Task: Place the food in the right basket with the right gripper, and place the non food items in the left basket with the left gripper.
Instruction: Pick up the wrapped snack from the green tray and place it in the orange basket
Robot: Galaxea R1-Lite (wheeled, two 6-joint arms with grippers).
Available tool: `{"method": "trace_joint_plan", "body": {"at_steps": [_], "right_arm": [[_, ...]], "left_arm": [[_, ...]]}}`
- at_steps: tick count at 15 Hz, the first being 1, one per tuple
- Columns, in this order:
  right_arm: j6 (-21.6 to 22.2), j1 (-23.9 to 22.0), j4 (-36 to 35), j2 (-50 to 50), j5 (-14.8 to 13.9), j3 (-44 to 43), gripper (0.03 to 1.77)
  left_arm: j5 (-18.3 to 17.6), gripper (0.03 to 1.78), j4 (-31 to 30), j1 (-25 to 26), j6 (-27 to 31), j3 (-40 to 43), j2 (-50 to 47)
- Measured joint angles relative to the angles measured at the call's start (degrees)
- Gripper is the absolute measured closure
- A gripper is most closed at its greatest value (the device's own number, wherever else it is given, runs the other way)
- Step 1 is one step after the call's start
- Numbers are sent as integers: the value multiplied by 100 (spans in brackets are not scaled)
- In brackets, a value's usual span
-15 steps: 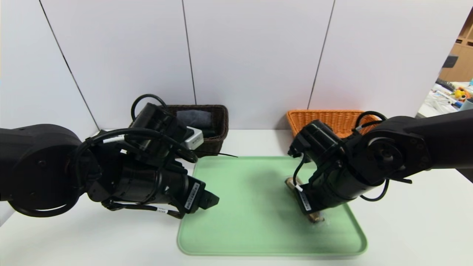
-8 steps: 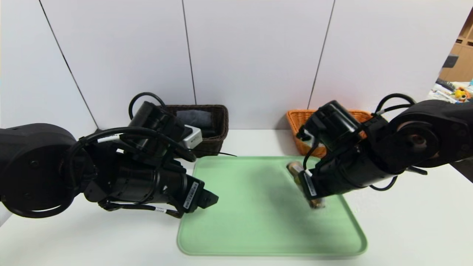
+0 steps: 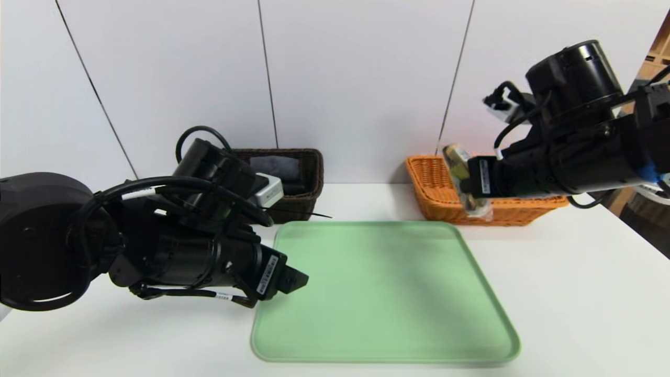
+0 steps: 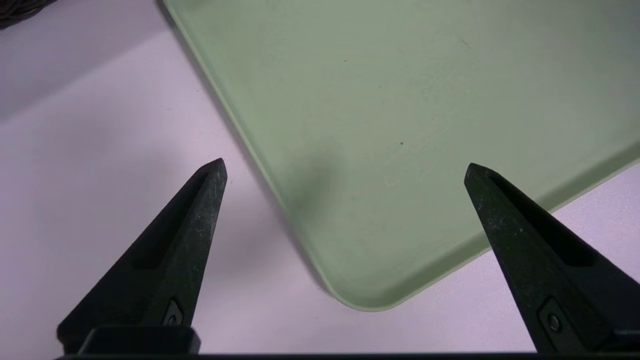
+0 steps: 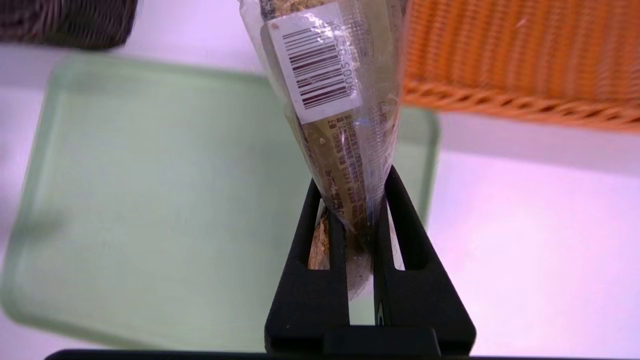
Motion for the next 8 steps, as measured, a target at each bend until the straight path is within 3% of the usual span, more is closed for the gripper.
{"method": "trace_joint_plan", "body": {"at_steps": [3, 8], "right_arm": [[-610, -597, -312, 24, 11, -118, 161], [-2488, -1446, -835, 364, 28, -135, 161]], "left_arm": [[-5, 12, -2, 0, 13, 0, -20], [-10, 12, -11, 0, 44, -39, -17]]}}
